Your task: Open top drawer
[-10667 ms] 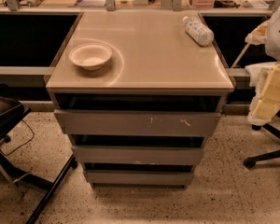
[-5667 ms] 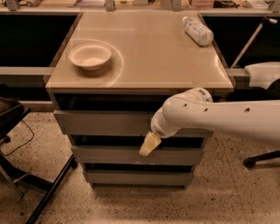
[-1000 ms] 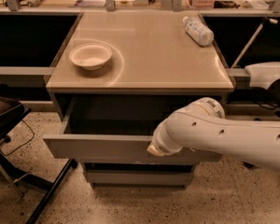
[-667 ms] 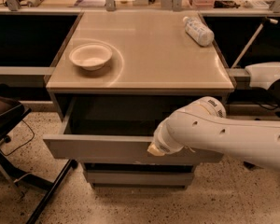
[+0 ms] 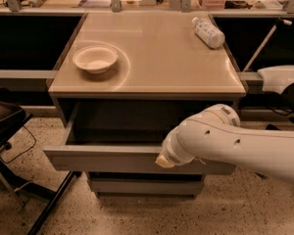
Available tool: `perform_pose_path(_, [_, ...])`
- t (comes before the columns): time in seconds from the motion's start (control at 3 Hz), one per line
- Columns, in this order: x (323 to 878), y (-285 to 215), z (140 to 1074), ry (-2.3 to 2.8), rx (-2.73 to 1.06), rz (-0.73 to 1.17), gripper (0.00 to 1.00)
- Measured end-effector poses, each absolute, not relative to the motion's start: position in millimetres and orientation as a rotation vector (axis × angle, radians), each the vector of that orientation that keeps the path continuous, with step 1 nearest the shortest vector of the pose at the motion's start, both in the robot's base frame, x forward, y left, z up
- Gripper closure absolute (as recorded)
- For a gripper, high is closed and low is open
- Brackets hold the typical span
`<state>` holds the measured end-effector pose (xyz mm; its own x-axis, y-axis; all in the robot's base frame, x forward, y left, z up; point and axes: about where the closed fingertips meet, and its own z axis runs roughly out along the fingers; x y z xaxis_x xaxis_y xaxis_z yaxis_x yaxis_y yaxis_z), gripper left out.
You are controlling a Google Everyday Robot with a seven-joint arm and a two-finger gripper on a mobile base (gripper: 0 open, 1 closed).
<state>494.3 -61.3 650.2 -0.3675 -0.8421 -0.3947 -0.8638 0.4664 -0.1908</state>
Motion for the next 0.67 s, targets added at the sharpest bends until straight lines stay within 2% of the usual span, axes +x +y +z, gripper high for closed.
perform_pose_path(0.67, [485.8, -61.9, 654.0, 2.281, -1.435, 0.069, 1.0])
